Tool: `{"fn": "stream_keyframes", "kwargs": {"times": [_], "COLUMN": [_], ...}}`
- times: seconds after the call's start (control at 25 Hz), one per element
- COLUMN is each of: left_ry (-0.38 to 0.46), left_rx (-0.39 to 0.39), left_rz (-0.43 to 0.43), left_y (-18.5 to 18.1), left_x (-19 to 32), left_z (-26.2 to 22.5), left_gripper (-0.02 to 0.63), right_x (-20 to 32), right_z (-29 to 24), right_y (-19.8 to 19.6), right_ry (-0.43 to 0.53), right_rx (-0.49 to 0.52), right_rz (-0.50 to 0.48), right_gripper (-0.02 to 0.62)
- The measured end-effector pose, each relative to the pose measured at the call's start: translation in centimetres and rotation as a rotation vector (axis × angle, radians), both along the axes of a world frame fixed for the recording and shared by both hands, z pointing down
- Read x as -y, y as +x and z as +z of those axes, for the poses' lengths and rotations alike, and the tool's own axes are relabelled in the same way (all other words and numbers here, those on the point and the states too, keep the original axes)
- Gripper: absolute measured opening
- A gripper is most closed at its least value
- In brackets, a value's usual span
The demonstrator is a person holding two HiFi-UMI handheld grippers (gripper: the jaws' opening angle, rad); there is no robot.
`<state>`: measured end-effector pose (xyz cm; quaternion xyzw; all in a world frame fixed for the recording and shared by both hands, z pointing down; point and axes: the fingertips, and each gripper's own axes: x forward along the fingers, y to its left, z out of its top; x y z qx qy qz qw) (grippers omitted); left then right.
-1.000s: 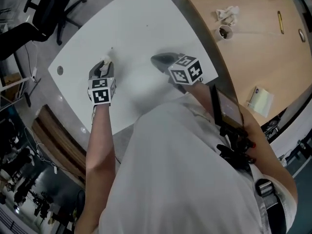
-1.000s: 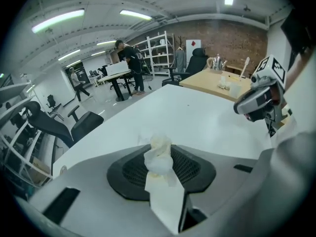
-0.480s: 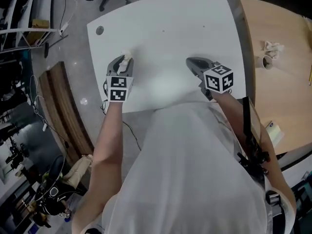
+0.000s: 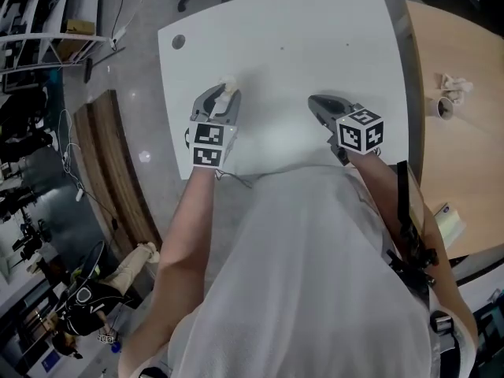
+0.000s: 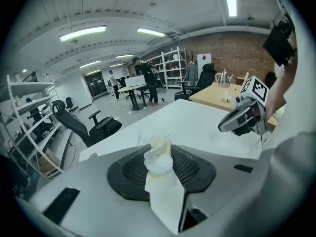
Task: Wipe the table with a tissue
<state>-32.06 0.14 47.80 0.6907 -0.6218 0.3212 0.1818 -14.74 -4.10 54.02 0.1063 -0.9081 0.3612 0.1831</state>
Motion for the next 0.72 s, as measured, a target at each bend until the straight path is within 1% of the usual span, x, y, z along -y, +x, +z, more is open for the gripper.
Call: {"fn": "stream_keyframes", "kwargs": {"times": [0.16,0.24,0.36,0.44,0.56,0.72], "left_ry": [-0.007,-0.028,-0.066,-0.107,-0.191,-0.311], "left_rx": [0.001,0.000,-0.023,-0.040,-0.049,-0.010], "left_rz": [0.063,0.092,0.118,0.124,0.140,0.177], "left_y": [2.5,3.7,5.1,5.3,4.9,3.7], "left_x": [3.8,5.7,8.4,10.1,12.5,14.2], "left_z": [0.5,1.5,3.3,4.7,7.3,10.8], "left_gripper": [0.121,0.120,0.120,0.121,0.121,0.121], "right_x": [1.1,2.0,3.4,4.4,5.7,6.6], "right_z": [0.0,0.1,0.4,0.6,0.8,1.2], "right_y": [1.1,2.1,3.6,4.7,6.6,8.8], "right_ry": [-0.010,-0.015,-0.022,-0.028,-0.039,-0.053], "right_rx": [0.013,0.015,0.017,0.017,0.014,0.010], "right_rz": [0.034,0.057,0.096,0.123,0.171,0.229], "right_gripper": [0.020,0.018,0.018,0.018,0.019,0.020]}}
